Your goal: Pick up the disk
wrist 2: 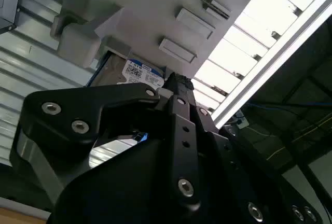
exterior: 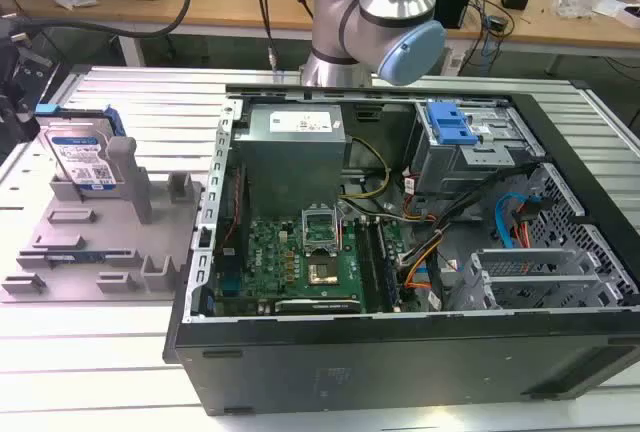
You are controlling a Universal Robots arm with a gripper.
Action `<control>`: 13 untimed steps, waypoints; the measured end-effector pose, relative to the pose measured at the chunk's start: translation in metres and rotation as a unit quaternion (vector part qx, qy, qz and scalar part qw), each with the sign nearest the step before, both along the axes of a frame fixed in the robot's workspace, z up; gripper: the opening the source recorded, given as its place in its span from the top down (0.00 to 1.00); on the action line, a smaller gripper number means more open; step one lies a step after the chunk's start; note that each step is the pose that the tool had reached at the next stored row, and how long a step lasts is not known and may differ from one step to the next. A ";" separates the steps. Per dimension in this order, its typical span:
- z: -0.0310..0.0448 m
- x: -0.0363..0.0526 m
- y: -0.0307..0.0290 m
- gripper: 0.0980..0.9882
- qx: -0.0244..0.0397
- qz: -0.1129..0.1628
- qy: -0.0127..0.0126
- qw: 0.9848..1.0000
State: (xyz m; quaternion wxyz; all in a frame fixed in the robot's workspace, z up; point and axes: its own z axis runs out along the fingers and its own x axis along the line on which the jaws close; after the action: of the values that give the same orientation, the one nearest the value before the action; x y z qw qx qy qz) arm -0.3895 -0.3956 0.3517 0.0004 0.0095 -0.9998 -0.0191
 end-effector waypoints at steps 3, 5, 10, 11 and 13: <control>0.0000 0.0000 0.0000 0.99 0.000 0.000 0.000 1.000; 0.0000 0.0000 0.0000 0.99 0.000 0.000 0.000 1.000; 0.0000 0.0000 0.0000 0.99 0.000 0.002 0.000 1.000; 0.0000 0.0000 0.0000 0.99 0.000 0.007 0.000 1.000; -0.0001 0.0000 0.0000 0.99 0.000 0.032 0.000 0.999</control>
State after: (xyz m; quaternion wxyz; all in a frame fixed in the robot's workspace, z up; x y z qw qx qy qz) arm -0.3896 -0.3956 0.3516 0.0010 0.0416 -0.9990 -0.0191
